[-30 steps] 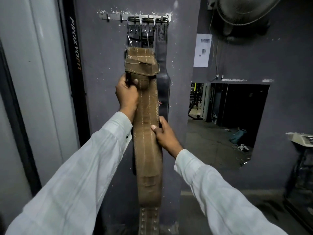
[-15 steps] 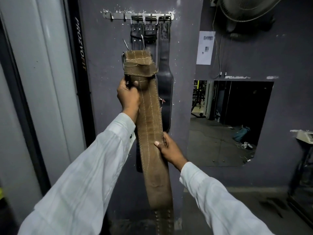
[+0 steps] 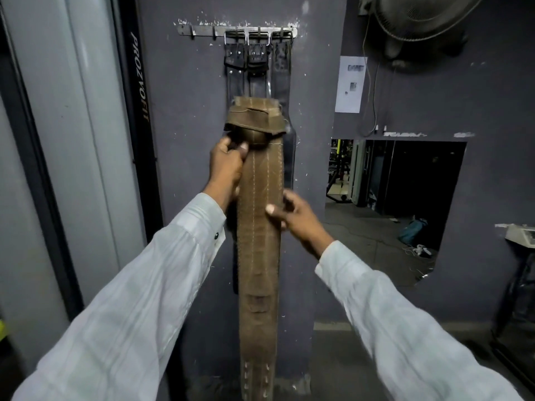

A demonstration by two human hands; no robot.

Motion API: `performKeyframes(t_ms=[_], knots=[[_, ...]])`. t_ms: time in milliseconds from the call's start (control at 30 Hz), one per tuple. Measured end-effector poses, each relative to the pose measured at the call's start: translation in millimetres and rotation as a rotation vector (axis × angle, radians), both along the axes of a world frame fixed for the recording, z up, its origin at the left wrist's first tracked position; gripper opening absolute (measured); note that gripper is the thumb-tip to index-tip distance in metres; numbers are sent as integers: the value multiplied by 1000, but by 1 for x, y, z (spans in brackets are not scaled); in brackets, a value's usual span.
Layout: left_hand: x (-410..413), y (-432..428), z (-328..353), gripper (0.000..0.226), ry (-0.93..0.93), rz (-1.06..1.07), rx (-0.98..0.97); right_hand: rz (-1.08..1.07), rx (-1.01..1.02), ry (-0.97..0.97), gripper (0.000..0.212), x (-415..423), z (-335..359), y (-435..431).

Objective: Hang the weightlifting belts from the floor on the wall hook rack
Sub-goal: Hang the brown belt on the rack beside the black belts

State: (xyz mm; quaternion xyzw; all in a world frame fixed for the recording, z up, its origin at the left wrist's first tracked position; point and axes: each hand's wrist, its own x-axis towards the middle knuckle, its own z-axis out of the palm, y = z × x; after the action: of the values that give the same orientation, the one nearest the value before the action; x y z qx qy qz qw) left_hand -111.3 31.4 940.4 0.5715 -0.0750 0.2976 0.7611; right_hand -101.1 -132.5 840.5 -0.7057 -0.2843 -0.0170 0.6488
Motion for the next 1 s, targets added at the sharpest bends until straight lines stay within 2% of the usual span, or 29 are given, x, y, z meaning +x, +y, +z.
performKeyframes(t_ms=[100, 167, 233, 333, 433, 567, 633, 733, 900, 1000], knots=[[-10, -18, -1, 24, 1, -102, 51, -97, 302, -57, 38, 1, 66, 12], [-17, -23, 0, 25, 4, -104, 133, -77, 465, 8, 29, 5, 86, 18], [-23, -21, -2, 29, -17, -65, 239, -32, 564, 31, 29, 6, 92, 21], [-28, -7, -21, 45, 24, -140, 428, 29, 641, -27, 31, 7, 96, 23], [-29, 7, -50, 54, 100, -189, 687, -36, 645, -56, 31, 13, 105, 26], [-29, 3, -55, 52, 56, 119, 856, -137, 662, -38, 29, 19, 102, 38], [-28, 9, -60, 53, 59, 126, 860, -137, 669, -53, 28, 19, 99, 43], [-30, 22, -78, 60, 94, -66, 753, -138, 631, -67, 30, 22, 100, 48], [-27, 23, -89, 56, 80, 156, 826, -89, 657, -29, 28, 25, 90, 59], [-28, 32, -94, 57, 89, 6, 774, -78, 660, -33, 29, 27, 91, 60]])
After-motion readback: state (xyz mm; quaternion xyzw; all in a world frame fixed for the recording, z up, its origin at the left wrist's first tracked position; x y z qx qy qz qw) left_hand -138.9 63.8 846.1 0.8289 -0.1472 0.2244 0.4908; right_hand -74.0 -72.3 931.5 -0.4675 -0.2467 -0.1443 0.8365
